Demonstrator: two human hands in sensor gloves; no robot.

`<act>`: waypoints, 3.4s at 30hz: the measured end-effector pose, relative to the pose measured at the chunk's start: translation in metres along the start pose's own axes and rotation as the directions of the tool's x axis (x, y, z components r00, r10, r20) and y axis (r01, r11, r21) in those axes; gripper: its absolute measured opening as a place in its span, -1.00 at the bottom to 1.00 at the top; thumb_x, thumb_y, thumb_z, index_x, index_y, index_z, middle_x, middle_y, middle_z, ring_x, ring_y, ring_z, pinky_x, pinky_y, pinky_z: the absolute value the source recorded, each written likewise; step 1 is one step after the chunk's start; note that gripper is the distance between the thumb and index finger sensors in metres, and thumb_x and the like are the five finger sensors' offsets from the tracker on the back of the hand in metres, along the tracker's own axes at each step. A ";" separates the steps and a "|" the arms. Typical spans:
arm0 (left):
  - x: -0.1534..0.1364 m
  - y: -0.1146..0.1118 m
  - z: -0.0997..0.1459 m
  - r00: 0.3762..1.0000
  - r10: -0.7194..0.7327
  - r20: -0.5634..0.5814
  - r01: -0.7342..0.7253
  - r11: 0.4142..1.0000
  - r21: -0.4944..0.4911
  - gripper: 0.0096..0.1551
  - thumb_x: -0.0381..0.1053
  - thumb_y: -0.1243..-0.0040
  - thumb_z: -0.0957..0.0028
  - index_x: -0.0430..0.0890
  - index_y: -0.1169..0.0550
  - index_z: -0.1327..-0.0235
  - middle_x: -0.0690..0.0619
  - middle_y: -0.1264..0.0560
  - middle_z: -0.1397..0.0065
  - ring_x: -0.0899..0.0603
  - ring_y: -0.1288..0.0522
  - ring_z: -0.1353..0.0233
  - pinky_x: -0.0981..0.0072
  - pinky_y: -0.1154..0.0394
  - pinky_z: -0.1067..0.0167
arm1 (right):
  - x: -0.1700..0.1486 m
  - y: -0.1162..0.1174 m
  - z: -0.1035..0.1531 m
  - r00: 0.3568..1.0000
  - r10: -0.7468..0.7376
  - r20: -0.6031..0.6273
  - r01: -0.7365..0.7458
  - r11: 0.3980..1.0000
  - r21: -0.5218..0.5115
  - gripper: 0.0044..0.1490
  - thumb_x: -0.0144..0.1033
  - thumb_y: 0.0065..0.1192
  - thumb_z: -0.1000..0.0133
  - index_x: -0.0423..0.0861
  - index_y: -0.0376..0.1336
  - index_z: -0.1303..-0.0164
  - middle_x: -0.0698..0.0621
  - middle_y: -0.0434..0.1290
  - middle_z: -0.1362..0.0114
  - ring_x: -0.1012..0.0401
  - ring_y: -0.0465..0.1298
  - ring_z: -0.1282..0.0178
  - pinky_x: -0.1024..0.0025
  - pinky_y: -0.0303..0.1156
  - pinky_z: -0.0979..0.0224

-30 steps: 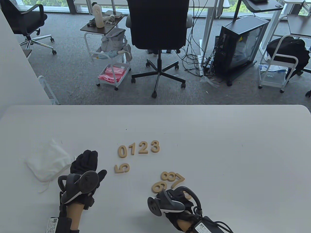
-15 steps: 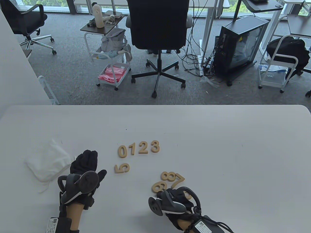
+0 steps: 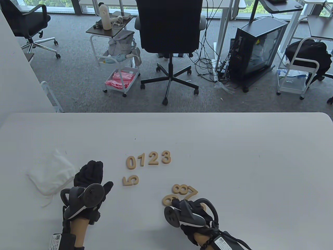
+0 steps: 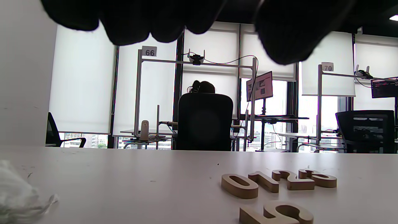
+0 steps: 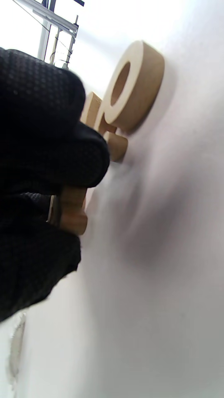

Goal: Empty bag and arrange number blocks in order

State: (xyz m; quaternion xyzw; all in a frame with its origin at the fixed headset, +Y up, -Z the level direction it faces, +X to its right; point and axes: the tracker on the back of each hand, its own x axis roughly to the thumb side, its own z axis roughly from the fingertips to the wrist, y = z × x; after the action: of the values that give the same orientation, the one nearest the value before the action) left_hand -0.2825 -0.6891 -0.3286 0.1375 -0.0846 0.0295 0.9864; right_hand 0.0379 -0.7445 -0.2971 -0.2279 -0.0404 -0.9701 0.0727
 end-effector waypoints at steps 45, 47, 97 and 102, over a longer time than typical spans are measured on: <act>-0.003 0.005 -0.002 1.000 -0.016 -0.016 0.016 1.000 0.011 0.01 0.22 -0.26 -0.04 -0.31 -0.23 -0.61 -0.43 -0.19 -0.62 -0.59 -0.32 -0.53 -0.53 -0.28 -0.37 | -0.102 -0.028 -0.196 0.915 -0.075 -0.397 0.076 0.997 -0.013 -0.35 -0.31 0.52 -0.01 -0.07 0.37 -0.35 -0.17 0.54 -0.34 0.04 0.74 -0.07 0.18 0.74 -0.16; -0.003 0.005 -0.002 1.000 -0.017 -0.017 0.017 1.000 0.012 0.01 0.22 -0.26 -0.04 -0.31 -0.23 -0.61 -0.43 -0.18 -0.62 -0.59 -0.32 -0.53 -0.53 -0.28 -0.37 | -0.102 -0.022 -0.200 0.912 -0.074 -0.404 0.084 0.996 0.007 -0.36 -0.32 0.52 -0.01 -0.06 0.38 -0.34 -0.17 0.54 -0.34 0.04 0.74 -0.06 0.18 0.74 -0.16; -0.001 0.005 -0.002 1.000 -0.011 0.001 0.011 1.000 0.012 0.01 0.22 -0.26 -0.04 -0.31 -0.23 -0.61 -0.43 -0.19 -0.62 -0.59 -0.32 -0.53 -0.53 -0.28 -0.37 | -0.106 -0.055 -0.145 0.928 -0.262 -0.264 0.246 0.965 -0.095 -0.26 -0.12 0.29 -0.13 -0.13 0.25 -0.51 -0.26 0.34 -0.55 -0.21 0.52 -0.40 -0.16 0.50 -0.43; 0.000 0.005 -0.002 1.000 -0.012 0.007 0.012 1.000 0.014 0.01 0.22 -0.26 -0.04 -0.30 -0.23 -0.61 -0.43 -0.18 -0.62 -0.59 -0.32 -0.53 -0.53 -0.28 -0.37 | -0.097 -0.075 -0.100 0.941 -0.297 -0.162 0.272 0.949 -0.161 -0.25 -0.09 0.28 -0.14 -0.13 0.25 -0.52 -0.28 0.31 -0.58 -0.27 0.46 -0.46 -0.23 0.44 -0.46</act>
State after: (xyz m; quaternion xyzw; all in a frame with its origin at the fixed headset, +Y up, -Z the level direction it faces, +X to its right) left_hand -0.2828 -0.6839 -0.3287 0.1447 -0.0872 0.0236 0.9853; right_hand 0.0686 -0.6696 -0.4331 -0.1332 0.0003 -0.9878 -0.0808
